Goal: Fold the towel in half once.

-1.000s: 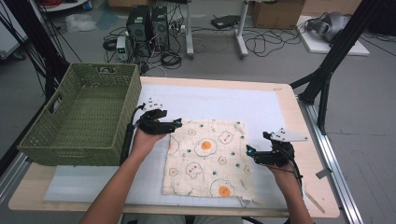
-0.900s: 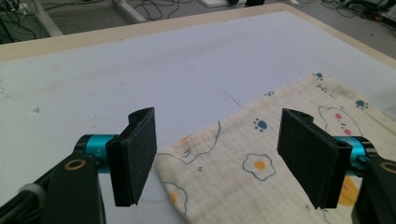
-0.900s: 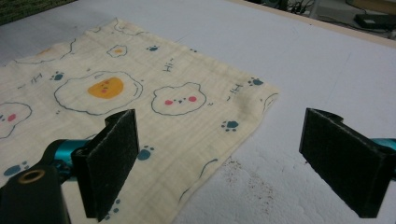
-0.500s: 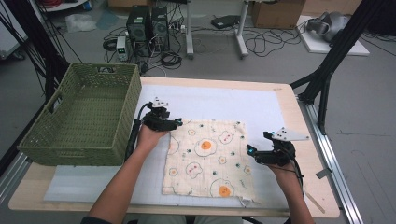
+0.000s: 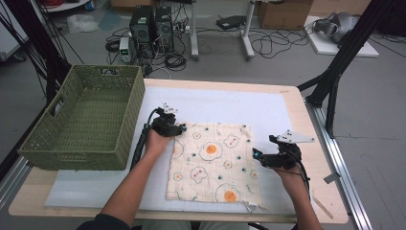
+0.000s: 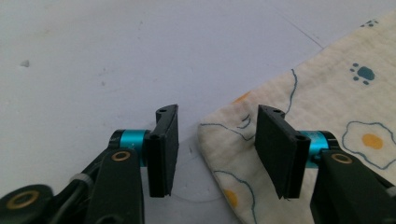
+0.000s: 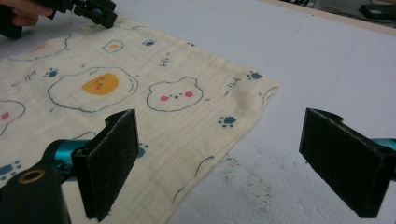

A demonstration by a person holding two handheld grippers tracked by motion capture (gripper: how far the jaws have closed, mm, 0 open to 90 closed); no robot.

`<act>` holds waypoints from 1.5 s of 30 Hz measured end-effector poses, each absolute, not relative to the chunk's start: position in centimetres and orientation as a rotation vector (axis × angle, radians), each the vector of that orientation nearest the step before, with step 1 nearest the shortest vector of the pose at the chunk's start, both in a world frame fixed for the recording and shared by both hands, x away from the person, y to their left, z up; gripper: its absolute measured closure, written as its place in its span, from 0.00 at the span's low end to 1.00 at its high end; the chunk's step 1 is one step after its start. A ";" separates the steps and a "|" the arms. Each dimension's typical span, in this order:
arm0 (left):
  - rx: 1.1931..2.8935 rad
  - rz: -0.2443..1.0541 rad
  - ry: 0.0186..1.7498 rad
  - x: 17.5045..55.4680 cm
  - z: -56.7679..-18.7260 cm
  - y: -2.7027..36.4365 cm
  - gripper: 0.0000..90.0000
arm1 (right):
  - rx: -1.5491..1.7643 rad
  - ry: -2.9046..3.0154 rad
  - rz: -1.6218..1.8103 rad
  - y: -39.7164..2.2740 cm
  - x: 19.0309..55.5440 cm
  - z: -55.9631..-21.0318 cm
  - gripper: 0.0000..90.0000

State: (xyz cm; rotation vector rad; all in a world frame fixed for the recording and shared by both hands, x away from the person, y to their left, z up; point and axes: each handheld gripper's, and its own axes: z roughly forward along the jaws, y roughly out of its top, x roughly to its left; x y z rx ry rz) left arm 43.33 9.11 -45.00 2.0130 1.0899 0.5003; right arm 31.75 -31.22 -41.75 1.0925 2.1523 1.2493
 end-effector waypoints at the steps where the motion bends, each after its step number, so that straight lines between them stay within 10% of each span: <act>1: 2.008 0.495 1.090 43.3 -45.0 9.1 0.61 | 1.094 2.151 1.241 -31.2 31.8 -41.8 0.13; 6: 2.009 0.460 1.063 43.2 -45.0 9.1 0.92 | 1.134 2.136 1.204 -30.9 32.7 -41.9 0.13; 19: 1.922 0.411 1.115 43.3 -44.3 10.4 0.95 | 1.247 2.179 1.138 -30.3 38.5 -41.8 0.15; 34: 1.920 0.396 1.131 43.4 -44.5 10.8 0.95 | 1.236 2.311 0.996 -27.0 43.1 -44.5 0.60; 38: 1.923 0.395 1.127 43.5 -44.5 10.8 0.96 | 1.215 2.324 0.993 -27.0 43.1 -44.3 0.94; 45: 1.813 0.418 1.155 43.6 -43.4 11.2 0.96 | 1.137 2.274 0.947 -26.5 43.1 -43.7 0.96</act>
